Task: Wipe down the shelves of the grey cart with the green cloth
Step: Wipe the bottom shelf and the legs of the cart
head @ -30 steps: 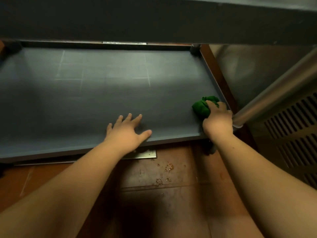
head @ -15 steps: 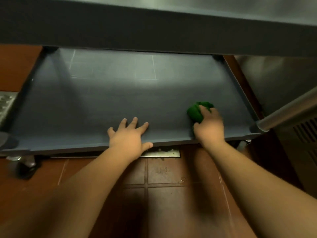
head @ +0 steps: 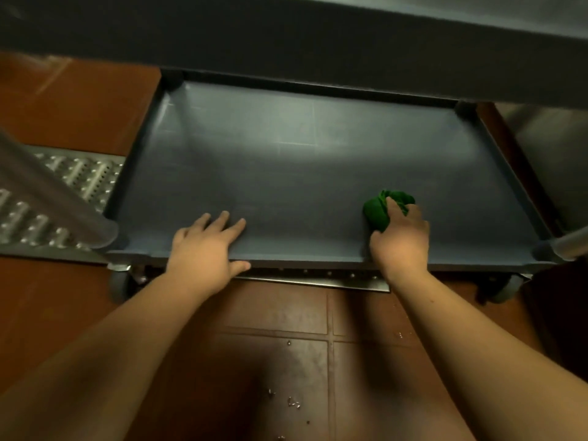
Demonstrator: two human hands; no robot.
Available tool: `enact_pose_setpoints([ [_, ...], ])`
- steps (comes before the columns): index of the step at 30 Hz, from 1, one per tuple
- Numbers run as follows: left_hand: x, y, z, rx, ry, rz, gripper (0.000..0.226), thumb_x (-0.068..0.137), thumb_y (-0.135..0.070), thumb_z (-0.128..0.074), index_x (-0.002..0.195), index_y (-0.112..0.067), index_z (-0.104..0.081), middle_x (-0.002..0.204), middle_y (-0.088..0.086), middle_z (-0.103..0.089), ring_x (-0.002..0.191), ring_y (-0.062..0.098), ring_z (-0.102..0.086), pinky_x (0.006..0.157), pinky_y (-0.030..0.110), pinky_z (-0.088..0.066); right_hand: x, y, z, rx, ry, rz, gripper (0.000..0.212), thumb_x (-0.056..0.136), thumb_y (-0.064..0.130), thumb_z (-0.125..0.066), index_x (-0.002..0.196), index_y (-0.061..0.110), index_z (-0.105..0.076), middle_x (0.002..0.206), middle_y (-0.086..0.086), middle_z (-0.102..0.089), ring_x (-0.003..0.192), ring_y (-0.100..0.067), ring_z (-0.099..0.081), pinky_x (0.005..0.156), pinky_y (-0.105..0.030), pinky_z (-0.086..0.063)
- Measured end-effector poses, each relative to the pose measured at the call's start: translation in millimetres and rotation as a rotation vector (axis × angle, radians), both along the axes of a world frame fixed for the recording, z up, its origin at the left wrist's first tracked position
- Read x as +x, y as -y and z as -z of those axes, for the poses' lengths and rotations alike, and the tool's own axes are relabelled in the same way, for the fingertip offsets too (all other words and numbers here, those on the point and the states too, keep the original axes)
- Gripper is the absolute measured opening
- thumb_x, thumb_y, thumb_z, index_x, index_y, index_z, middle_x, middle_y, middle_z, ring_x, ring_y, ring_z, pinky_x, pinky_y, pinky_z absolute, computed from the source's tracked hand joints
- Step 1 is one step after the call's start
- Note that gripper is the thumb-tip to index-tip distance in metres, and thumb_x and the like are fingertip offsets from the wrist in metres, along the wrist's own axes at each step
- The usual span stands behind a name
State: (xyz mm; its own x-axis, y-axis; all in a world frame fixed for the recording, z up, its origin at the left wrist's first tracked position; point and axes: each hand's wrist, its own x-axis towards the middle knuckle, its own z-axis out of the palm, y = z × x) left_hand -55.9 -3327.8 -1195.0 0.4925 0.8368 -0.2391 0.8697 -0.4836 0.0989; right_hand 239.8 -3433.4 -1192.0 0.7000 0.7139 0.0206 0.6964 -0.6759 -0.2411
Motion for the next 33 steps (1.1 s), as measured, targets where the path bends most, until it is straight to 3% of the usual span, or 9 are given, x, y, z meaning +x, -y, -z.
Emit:
enact_pose_setpoints([
  [7, 2, 5, -4, -0.046, 0.033, 0.003, 0.084, 0.083, -0.068, -0.051, 0.152, -0.041, -0.011, 0.163, -0.004, -0.009, 0.149, 0.027, -0.007, 0.116, 0.047, -0.018, -92, -29, -3, 0.040, -0.055, -0.133, 0.069, 0.086, 0.022, -0.059, 0.151, 0.021, -0.038, 0.150, -0.015, -0.035, 0.122, -0.039, -0.043, 0.100, -0.036, -0.042],
  [12, -29, -8, -8, -0.184, 0.178, 0.008, 0.090, 0.085, -0.050, -0.064, 0.154, -0.034, -0.009, 0.163, -0.004, -0.009, 0.149, 0.019, -0.008, 0.120, 0.039, -0.016, -147, -54, -2, 0.027, -0.059, -0.225, 0.068, 0.087, 0.023, -0.056, 0.152, 0.025, -0.035, 0.151, -0.014, -0.032, 0.121, -0.036, -0.043, 0.100, -0.037, -0.043],
  [17, -61, -1, -5, 0.084, 0.122, -0.218, 0.073, 0.087, -0.047, -0.063, 0.146, -0.014, -0.035, 0.153, 0.006, -0.037, 0.142, 0.026, -0.028, 0.116, 0.039, -0.028, -162, -67, -1, 0.011, -0.086, -0.231, 0.069, 0.087, 0.024, -0.056, 0.152, 0.023, -0.032, 0.150, -0.015, -0.030, 0.121, -0.039, -0.042, 0.099, -0.039, -0.044],
  [22, -73, -6, -3, 0.068, 0.131, -0.154, 0.066, 0.088, -0.046, -0.061, 0.146, -0.026, -0.036, 0.155, -0.002, -0.035, 0.142, 0.022, -0.030, 0.112, 0.036, -0.031, -194, -79, -1, 0.028, -0.126, -0.280, 0.073, 0.087, 0.025, -0.057, 0.154, 0.022, -0.030, 0.151, -0.015, -0.029, 0.125, -0.038, -0.039, 0.103, -0.038, -0.042],
  [27, -76, -3, -3, 0.047, 0.136, -0.034, 0.068, 0.089, -0.024, -0.054, 0.151, -0.017, -0.028, 0.158, 0.008, -0.027, 0.145, 0.026, -0.024, 0.116, 0.033, -0.021, -249, -101, -4, 0.029, -0.150, -0.417, 0.071, 0.089, 0.029, -0.057, 0.154, 0.026, -0.028, 0.152, -0.014, -0.027, 0.124, -0.036, -0.039, 0.102, -0.037, -0.041],
  [30, -87, -3, -1, -0.001, 0.305, -0.027, 0.069, 0.084, -0.014, -0.052, 0.150, -0.010, -0.032, 0.156, 0.010, -0.030, 0.145, 0.021, -0.024, 0.119, 0.023, -0.008, -260, -106, -1, 0.051, -0.165, -0.475, 0.068, 0.090, 0.037, -0.053, 0.153, 0.029, -0.028, 0.151, -0.014, -0.030, 0.124, -0.037, -0.039, 0.101, -0.039, -0.041],
  [33, -103, 5, 2, 0.052, 0.567, -0.157, 0.058, 0.082, -0.001, -0.049, 0.140, -0.011, -0.050, 0.144, 0.004, -0.050, 0.136, 0.015, -0.039, 0.113, 0.013, -0.014, -254, -102, -1, 0.097, -0.234, -0.489, 0.070, 0.088, 0.049, -0.051, 0.151, 0.033, -0.026, 0.151, -0.010, -0.034, 0.131, -0.036, -0.037, 0.099, -0.042, -0.044],
])
